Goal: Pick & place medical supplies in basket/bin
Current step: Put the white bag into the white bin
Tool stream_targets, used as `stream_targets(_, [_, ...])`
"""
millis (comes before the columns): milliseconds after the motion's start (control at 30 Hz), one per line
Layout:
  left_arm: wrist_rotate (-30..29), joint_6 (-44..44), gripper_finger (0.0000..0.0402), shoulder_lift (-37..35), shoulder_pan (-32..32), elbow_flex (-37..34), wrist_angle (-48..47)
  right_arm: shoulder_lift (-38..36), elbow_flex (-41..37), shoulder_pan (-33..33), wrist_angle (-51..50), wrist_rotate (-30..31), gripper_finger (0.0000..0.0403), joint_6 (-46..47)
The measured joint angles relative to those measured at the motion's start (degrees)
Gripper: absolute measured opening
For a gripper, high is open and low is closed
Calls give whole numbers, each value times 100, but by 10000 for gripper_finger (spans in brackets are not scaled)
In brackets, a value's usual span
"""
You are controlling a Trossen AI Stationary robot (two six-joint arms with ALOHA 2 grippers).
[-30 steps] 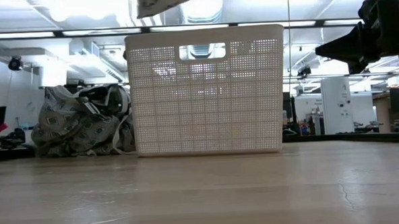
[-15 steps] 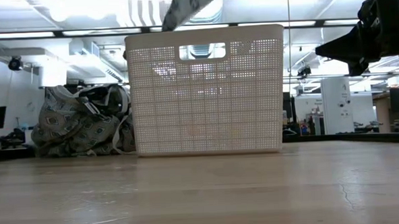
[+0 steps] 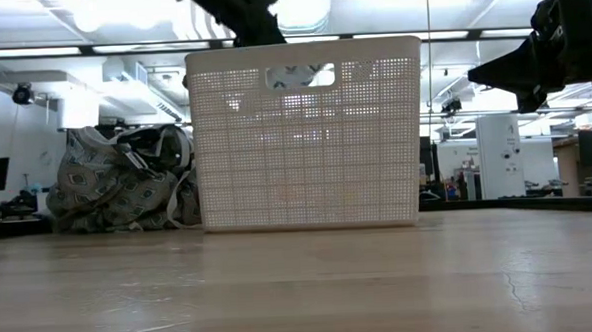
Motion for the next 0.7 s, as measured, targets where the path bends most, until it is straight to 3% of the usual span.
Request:
stream_targets(200, [516,37,0,0,-35,-652,398,0,0,0,2,7,8,98])
stream_targets(467, [1259,886,0,0,-219,-1615,395,0,0,0,2,9,8,60])
stream_targets(700, [1568,1040,0,-26,-411,-2291,495,-2,0,0,2,184,9,39])
